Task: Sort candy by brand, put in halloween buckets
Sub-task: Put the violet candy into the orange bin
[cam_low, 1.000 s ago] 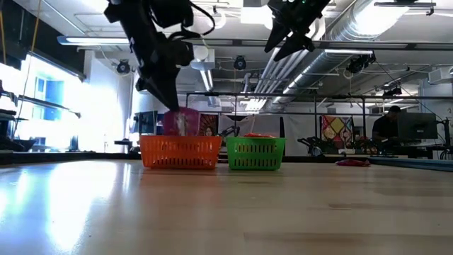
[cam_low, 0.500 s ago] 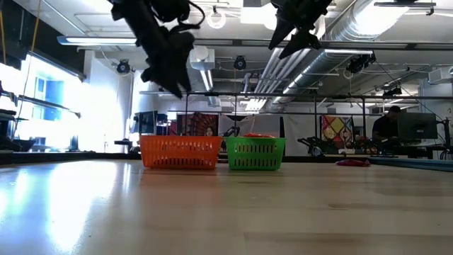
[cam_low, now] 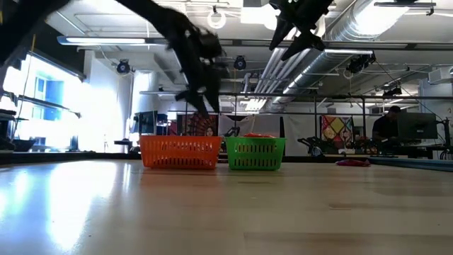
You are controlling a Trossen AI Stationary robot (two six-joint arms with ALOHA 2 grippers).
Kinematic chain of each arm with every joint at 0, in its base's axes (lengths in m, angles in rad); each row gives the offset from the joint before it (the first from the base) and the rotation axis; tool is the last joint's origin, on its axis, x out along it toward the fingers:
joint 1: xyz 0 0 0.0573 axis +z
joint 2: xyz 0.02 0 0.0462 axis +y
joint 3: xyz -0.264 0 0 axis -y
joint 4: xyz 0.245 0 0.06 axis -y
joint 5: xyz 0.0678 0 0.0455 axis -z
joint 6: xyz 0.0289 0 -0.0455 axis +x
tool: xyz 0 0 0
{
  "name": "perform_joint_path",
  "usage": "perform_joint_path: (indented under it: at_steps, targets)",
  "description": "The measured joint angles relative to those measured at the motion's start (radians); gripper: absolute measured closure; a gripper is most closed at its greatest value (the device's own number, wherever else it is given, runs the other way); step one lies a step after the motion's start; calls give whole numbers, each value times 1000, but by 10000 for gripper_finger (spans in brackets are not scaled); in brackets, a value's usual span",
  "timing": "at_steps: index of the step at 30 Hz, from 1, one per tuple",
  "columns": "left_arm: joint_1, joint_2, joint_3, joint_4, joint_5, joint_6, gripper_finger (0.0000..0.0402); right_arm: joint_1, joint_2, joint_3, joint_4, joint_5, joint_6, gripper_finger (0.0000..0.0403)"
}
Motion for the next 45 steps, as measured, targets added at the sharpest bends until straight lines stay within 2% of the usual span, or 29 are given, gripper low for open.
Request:
perform_joint_path:
  at_steps: [4, 10, 14, 17, 23, 26, 30, 35, 39, 42, 45]
  targets:
    - [24, 126, 54, 2, 22, -34, 206, 0, 0, 0, 0, 0, 3, 187]
    - [36, 249, 77, -15, 28, -76, 207, 1, 0, 0, 3, 1, 22, 187]
    - [33, 290, 79, -1, 34, -69, 207, 1, 0, 0, 3, 1, 26, 187]
    - [24, 323, 79, -4, 32, 17, 207, 1, 0, 0, 4, 1, 26, 187]
    - [23, 313, 85, 31, 35, 54, 211, 1, 0, 0, 4, 1, 40, 187]
    - [22, 294, 110, -9, 41, 94, 231, 1, 0, 0, 3, 1, 40, 187]
    - [22, 272, 119, -6, 0, 113, 276, 1, 0, 0, 4, 4, 25, 187]
    - [38, 298, 120, 39, 7, 172, 383, 0, 0, 0, 4, 21, 21, 187]
    - [49, 359, 117, 79, 52, 165, 396, 0, 0, 1, 3, 26, 26, 187]
    - [57, 358, 118, 131, 128, 170, 400, 0, 0, 1, 3, 26, 26, 187]
    - [57, 359, 118, 139, 128, 165, 401, 0, 0, 1, 3, 26, 45, 187]
